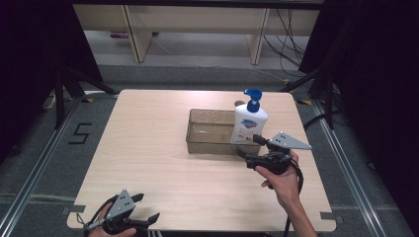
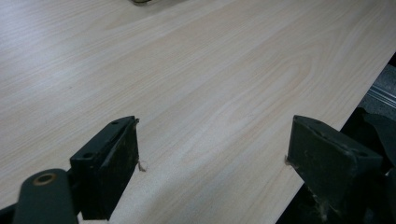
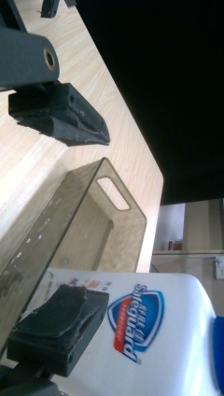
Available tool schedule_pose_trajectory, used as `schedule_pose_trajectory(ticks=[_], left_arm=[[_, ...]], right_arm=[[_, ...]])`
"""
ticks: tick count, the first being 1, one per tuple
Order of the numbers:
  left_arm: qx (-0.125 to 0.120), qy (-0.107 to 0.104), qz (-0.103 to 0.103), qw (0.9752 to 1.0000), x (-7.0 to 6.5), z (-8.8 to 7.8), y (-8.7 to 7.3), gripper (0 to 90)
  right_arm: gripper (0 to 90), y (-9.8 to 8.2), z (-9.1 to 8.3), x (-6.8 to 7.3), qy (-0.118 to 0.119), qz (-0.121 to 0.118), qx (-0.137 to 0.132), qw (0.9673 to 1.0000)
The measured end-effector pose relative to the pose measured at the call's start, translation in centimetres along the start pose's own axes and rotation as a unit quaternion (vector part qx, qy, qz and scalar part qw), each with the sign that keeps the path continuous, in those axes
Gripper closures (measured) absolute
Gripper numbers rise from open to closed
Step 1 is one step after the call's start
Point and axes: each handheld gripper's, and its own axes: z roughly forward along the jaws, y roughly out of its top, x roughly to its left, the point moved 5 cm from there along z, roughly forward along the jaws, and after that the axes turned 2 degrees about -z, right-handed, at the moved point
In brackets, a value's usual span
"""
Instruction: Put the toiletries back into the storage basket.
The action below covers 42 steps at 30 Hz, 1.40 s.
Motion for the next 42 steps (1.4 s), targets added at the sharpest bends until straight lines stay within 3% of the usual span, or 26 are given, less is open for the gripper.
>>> schedule_pose_trajectory(ticks=[2, 3, 6, 8, 9, 16, 17, 19, 23, 24, 25, 29, 30, 32, 33, 35, 39, 40, 41, 42], left_arm=[[-0.007, -0.001, -0.008, 0.9999, -0.1, 0.1, 0.0, 15.9], [-0.007, -0.001, -0.009, 0.9999, -0.1, 0.1, 0.1, 15.9], [-0.007, -0.001, -0.009, 0.9999, -0.2, 0.1, 0.0, 15.9], [0.0, 0.0, 0.0, 1.0, 0.0, 0.0, 0.0, 15.9], [-0.007, -0.001, -0.009, 0.9999, -0.1, 0.1, 0.1, 15.9], [-0.007, -0.001, -0.009, 0.9999, -0.1, 0.1, 0.0, 15.9], [-0.007, -0.001, -0.009, 0.9999, -0.2, 0.1, 0.0, 15.9], [-0.007, -0.001, -0.009, 0.9999, -0.2, 0.1, 0.0, 15.9], [-0.007, 0.001, -0.009, 0.9999, -0.2, 0.1, 0.0, 15.9], [-0.007, -0.001, -0.009, 0.9999, -0.1, 0.1, 0.0, 15.9], [-0.007, -0.001, -0.009, 0.9999, -0.2, 0.1, 0.0, 15.9], [-0.007, -0.001, -0.009, 0.9999, -0.2, 0.1, 0.0, 15.9], [-0.005, 0.001, -0.006, 1.0, -0.1, 0.1, 0.0, 15.9], [-0.005, 0.001, -0.006, 1.0, -0.1, 0.1, 0.0, 15.9], [-0.005, 0.001, -0.006, 1.0, -0.1, 0.1, 0.0, 15.9], [-0.007, -0.001, -0.009, 0.9999, -0.2, 0.1, 0.0, 15.9], [-0.007, -0.001, -0.009, 0.9999, -0.2, 0.1, 0.0, 15.9], [-0.005, 0.001, -0.006, 1.0, -0.1, 0.1, 0.0, 15.9], [-0.005, 0.001, -0.006, 1.0, -0.1, 0.1, 0.0, 15.9], [-0.006, 0.0, -0.008, 1.0, -0.1, 0.1, 0.0, 15.9]], right_arm=[[20.4, -0.3, -0.1, 0.1, 0.0, 0.004, 0.007, 1.0], [20.4, -0.3, -0.1, 0.0, -0.005, -0.009, 0.009, 0.9999], [20.4, -0.6, -0.1, 0.5, 0.003, 0.011, 0.01, 0.9999], [20.4, -0.8, -0.1, 0.4, 0.001, -0.001, 0.008, 1.0], [20.4, -0.9, -0.2, 0.4, 0.004, 0.002, 0.015, 0.9999], [20.3, -1.5, -0.3, 0.9, 0.006, 0.005, 0.019, 0.9998], [20.3, -1.5, -0.3, 0.7, 0.005, -0.009, 0.012, 0.9999], [20.3, -1.8, -0.4, 1.1, 0.011, 0.01, 0.022, 0.9997], [20.3, -2.1, -0.5, 0.9, 0.007, -0.008, 0.027, 0.9996], [20.3, -2.2, -0.5, 1.1, 0.007, 0.005, 0.027, 0.9996], [20.3, -2.4, -0.5, 1.1, 0.011, 0.003, 0.028, 0.9995], [20.2, -2.7, -0.6, 0.9, 0.004, -0.016, 0.025, 0.9995], [20.2, -2.9, -0.5, 1.2, 0.016, 0.003, 0.029, 0.9994], [20.2, -3.1, -0.6, 1.4, 0.017, 0.013, 0.033, 0.9992], [20.2, -3.2, -0.7, 1.1, 0.011, -0.003, 0.032, 0.9994], [20.2, -3.4, -0.6, 1.3, 0.016, 0.011, 0.032, 0.9993], [19.8, -3.8, -0.8, 1.2, 0.015, 0.005, 0.034, 0.9993], [19.8, -3.8, -0.8, 1.0, 0.006, -0.01, 0.03, 0.9995], [19.8, -4.0, -0.9, 1.3, 0.02, 0.009, 0.04, 0.999], [19.7, -4.1, -1.1, 1.4, 0.013, 0.015, 0.045, 0.9988]])
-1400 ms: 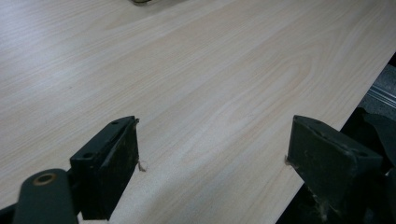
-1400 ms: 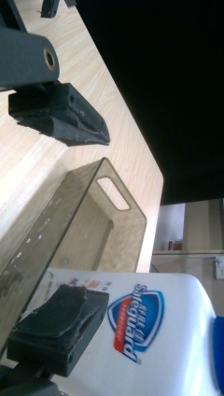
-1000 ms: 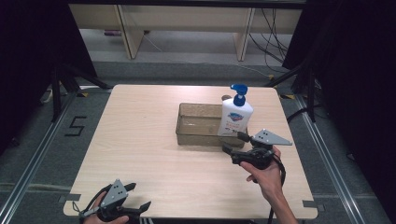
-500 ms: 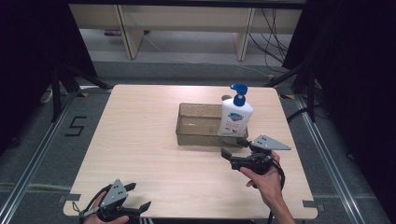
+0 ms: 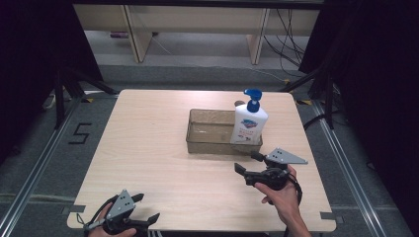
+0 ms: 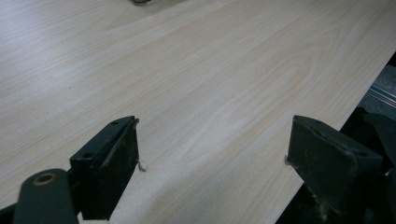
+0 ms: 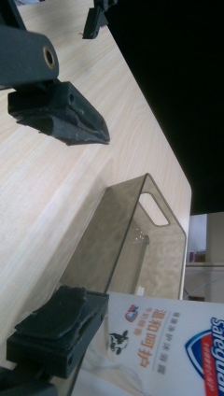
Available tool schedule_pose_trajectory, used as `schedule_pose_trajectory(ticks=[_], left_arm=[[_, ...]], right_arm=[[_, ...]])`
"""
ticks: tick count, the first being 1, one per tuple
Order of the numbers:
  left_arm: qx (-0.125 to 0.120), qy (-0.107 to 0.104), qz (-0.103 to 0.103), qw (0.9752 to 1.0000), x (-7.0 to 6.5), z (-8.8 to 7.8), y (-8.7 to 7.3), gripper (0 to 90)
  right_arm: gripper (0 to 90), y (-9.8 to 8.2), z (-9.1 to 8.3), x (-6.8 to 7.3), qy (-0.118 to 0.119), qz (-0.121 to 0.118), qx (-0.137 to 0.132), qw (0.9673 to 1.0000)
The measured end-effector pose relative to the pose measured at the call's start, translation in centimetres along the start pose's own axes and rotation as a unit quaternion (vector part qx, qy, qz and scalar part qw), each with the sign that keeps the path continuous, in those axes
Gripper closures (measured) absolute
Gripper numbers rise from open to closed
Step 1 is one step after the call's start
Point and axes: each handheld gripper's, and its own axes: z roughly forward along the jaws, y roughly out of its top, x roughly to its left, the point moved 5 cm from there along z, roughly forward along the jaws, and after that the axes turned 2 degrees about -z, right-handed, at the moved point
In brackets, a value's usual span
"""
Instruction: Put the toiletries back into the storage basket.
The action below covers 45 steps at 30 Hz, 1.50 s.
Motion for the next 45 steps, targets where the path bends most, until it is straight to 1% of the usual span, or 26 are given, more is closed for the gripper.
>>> schedule_pose_trajectory(ticks=[2, 4, 5, 6, 8, 12, 13, 14, 16, 17, 19, 21, 22, 26, 27, 28, 29, 30, 35, 37, 38, 40, 41, 42, 43, 45], left_arm=[[-0.001, -0.001, -0.001, 1.0, 0.0, 0.0, 0.0, 15.9], [-0.001, 0.0, -0.001, 1.0, 0.0, 0.0, 0.0, 15.9], [-0.001, 0.001, -0.001, 1.0, 0.0, 0.0, 0.0, 15.9], [-0.001, 0.001, -0.001, 1.0, 0.0, 0.0, 0.0, 15.9], [-0.001, -0.001, 0.0, 1.0, 0.0, 0.0, 0.0, 16.0], [-0.001, 0.001, -0.002, 1.0, 0.0, 0.0, 0.0, 16.0], [-0.001, -0.001, -0.001, 1.0, 0.0, 0.0, 0.0, 16.0], [-0.001, -0.001, -0.001, 1.0, 0.0, 0.0, 0.0, 16.0], [-0.001, -0.001, -0.001, 1.0, 0.0, 0.0, 0.0, 16.0], [-0.002, -0.002, -0.001, 1.0, 0.0, 0.1, 0.0, 16.0], [0.005, -0.001, 0.007, 1.0, 0.1, 0.0, 0.0, 16.0], [0.005, -0.001, 0.008, 1.0, 0.1, 0.0, 0.0, 16.0], [0.002, 0.0, 0.005, 1.0, 0.1, 0.0, 0.0, 16.0], [0.001, 0.0, 0.003, 1.0, 0.1, 0.1, 0.0, 16.0], [0.001, 0.0, 0.003, 1.0, 0.1, 0.1, 0.0, 16.0], [0.0, 0.0, 0.003, 1.0, 0.1, 0.1, 0.0, 16.0], [0.0, 0.0, 0.003, 1.0, 0.1, 0.1, 0.0, 16.0], [0.0, 0.0, 0.003, 1.0, 0.1, 0.1, 0.0, 16.0], [-0.001, -0.001, 0.001, 1.0, 0.0, 0.1, 0.0, 16.0], [-0.001, -0.001, 0.002, 1.0, 0.0, 0.1, 0.0, 16.0], [0.0, -0.001, 0.002, 1.0, 0.0, 0.1, 0.0, 16.0], [-0.001, -0.001, 0.002, 1.0, 0.0, 0.1, 0.0, 16.0], [-0.001, -0.001, 0.002, 1.0, 0.0, 0.1, 0.0, 16.0], [-0.001, -0.001, 0.002, 1.0, 0.0, 0.1, 0.0, 16.0], [-0.001, -0.001, 0.001, 1.0, 0.0, 0.1, 0.0, 16.0], [0.0, -0.001, 0.002, 1.0, 0.0, 0.1, 0.0, 16.0]], right_arm=[[19.6, -0.2, 0.0, -0.1, 0.003, -0.013, -0.007, 0.9999], [19.7, -0.5, -0.2, 0.2, 0.004, 0.009, 0.005, 0.9999], [19.6, -0.6, -0.2, 0.0, 0.001, -0.006, -0.005, 1.0], [19.6, -0.8, -0.1, 0.1, 0.007, 0.002, -0.004, 1.0], [19.3, -1.0, -0.3, 0.0, 0.002, -0.007, -0.002, 1.0], [19.2, -1.7, -0.4, 0.2, 0.005, -0.002, 0.003, 1.0], [19.1, -1.9, -0.5, 0.5, 0.013, 0.013, 0.008, 0.9998], [19.1, -2.0, -0.5, 0.3, 0.009, -0.002, 0.004, 0.9999], [18.9, -2.4, -0.6, 0.7, 0.016, 0.013, 0.012, 0.9997], [18.8, -2.5, -0.7, 0.5, 0.014, 0.001, 0.013, 0.9998], [18.8, -2.8, -0.7, 0.7, 0.018, 0.0, 0.013, 0.9998], [18.8, -3.1, -0.9, 1.0, 0.017, 0.011, 0.017, 0.9996], [18.7, -3.3, -0.9, 0.8, 0.014, -0.005, 0.021, 0.9997], [18.6, -3.8, -1.1, 1.4, 0.019, 0.001, 0.023, 0.9996], [18.6, -4.0, -1.1, 1.4, 0.017, -0.007, 0.027, 0.9995], [18.6, -4.1, -1.4, 1.6, 0.02, 0.003, 0.033, 0.9993], [18.6, -4.1, -1.3, 1.4, 0.014, -0.014, 0.025, 0.9995], [18.6, -4.3, -1.6, 1.6, 0.013, 0.0, 0.035, 0.9993], [18.5, -4.6, -1.8, 1.7, 0.02, -0.011, 0.027, 0.9994], [18.5, -5.0, -1.9, 2.0, 0.019, 0.001, 0.038, 0.9991], [18.5, -5.1, -1.9, 1.9, 0.019, -0.01, 0.035, 0.9992], [18.5, -5.4, -1.9, 2.1, 0.025, -0.003, 0.042, 0.9988], [18.4, -5.6, -2.0, 2.0, 0.022, -0.015, 0.042, 0.9987], [18.4, -5.8, -1.9, 2.3, 0.026, 0.0, 0.045, 0.9987], [18.3, -5.9, -2.0, 2.2, 0.023, -0.017, 0.047, 0.9985], [18.2, -6.1, -2.0, 2.4, 0.024, -0.008, 0.058, 0.998]])
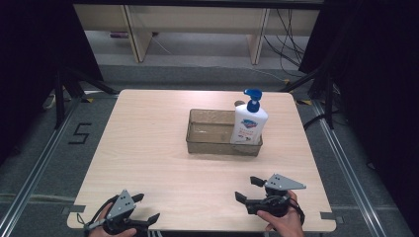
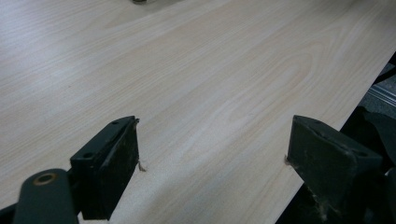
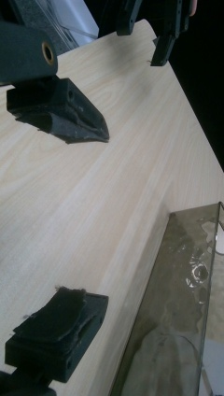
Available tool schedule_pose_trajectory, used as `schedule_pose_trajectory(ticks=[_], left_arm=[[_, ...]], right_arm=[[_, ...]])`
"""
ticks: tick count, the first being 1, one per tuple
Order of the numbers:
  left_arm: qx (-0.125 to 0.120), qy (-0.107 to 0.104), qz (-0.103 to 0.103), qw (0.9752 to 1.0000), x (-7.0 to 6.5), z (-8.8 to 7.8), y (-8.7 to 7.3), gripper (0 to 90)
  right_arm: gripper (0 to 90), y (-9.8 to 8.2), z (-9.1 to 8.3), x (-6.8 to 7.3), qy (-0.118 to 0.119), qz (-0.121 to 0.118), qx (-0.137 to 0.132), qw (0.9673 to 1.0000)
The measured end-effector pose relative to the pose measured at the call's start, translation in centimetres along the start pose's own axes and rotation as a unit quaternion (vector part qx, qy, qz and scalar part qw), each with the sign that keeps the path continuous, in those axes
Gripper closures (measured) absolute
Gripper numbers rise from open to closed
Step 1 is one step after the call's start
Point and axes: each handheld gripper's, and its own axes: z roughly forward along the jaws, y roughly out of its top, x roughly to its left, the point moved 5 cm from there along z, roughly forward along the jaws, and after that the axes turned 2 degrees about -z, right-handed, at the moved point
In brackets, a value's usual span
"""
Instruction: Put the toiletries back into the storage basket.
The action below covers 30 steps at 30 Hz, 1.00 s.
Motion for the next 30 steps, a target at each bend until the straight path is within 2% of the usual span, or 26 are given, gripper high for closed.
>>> schedule_pose_trajectory(ticks=[2, 3, 5, 11, 12, 13, 18, 19, 22, 30], left_arm=[[0.0, 0.0, 0.0, 1.0, 0.0, 0.0, 0.0, 16.0], [0.0, 0.0, 0.0, 1.0, 0.0, 0.0, 0.0, 16.0], [0.0, 0.0, 0.0, 1.0, 0.0, 0.0, 0.0, 16.0], [0.001, 0.001, 0.0, 1.0, 0.0, 0.0, 0.0, 16.0], [0.0, -0.001, -0.002, 1.0, 0.0, 0.0, 0.0, 16.0], [-0.001, 0.0, -0.003, 1.0, 0.0, 0.0, 0.0, 16.0], [0.0, 0.0, -0.002, 1.0, 0.0, 0.0, 0.0, 16.0], [-0.001, 0.0, -0.002, 1.0, 0.0, 0.0, 0.0, 16.0], [0.0, 0.0, -0.002, 1.0, 0.0, 0.0, 0.0, 16.0], [0.0, 0.001, -0.001, 1.0, 0.0, 0.0, 0.0, 16.0]], right_arm=[[18.3, 0.0, 0.0, 0.0, 0.003, -0.014, -0.008, 0.9999], [18.2, -0.2, 0.0, 0.4, 0.009, 0.002, -0.002, 1.0], [18.1, -0.2, 0.0, 0.2, 0.004, -0.012, -0.002, 0.9999], [17.9, -0.6, -0.1, 0.6, 0.01, -0.015, 0.002, 0.9998], [17.9, -0.7, -0.2, 0.8, 0.009, -0.002, 0.01, 0.9999], [17.8, -0.7, -0.3, 0.7, 0.01, -0.018, 0.007, 0.9998], [17.7, -0.7, -0.4, 0.8, 0.008, -0.023, 0.003, 0.9997], [17.6, -0.8, -0.4, 1.1, 0.014, -0.007, 0.007, 0.9999], [17.6, -0.9, -0.4, 1.2, 0.018, 0.003, 0.011, 0.9998], [17.6, -0.9, -0.3, 1.2, 0.019, 0.003, 0.012, 0.9998]])
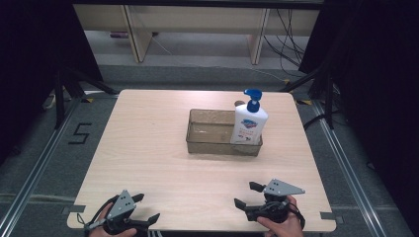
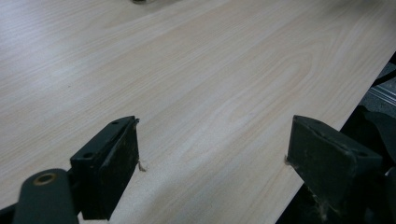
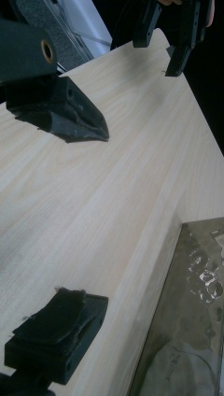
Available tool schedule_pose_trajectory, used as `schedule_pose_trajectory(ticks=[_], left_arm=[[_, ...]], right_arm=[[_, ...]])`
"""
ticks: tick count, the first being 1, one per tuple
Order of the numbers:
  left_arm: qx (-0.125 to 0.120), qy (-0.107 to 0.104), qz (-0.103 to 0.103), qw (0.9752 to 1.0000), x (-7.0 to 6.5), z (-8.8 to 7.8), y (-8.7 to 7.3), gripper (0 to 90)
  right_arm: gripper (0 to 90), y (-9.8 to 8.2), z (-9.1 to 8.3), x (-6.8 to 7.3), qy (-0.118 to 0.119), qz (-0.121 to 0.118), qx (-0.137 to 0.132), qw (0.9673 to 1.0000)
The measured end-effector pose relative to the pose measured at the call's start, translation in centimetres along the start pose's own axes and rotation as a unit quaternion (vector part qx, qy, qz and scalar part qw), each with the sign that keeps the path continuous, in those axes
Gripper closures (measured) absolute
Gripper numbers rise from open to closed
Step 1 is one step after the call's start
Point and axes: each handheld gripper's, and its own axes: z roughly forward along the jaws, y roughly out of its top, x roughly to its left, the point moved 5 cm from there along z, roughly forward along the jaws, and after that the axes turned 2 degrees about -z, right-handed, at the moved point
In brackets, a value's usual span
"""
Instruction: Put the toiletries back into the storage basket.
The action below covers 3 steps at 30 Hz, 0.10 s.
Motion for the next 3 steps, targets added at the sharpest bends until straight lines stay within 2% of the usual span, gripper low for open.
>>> schedule_pose_trajectory(ticks=[3], left_arm=[[0.002, 0.001, 0.003, 1.0, 0.05, -0.04, -0.01, 16.0]], right_arm=[[17.5, -0.01, 0.01, -0.01, 0.0, -0.001, 0.0, 1.0]])
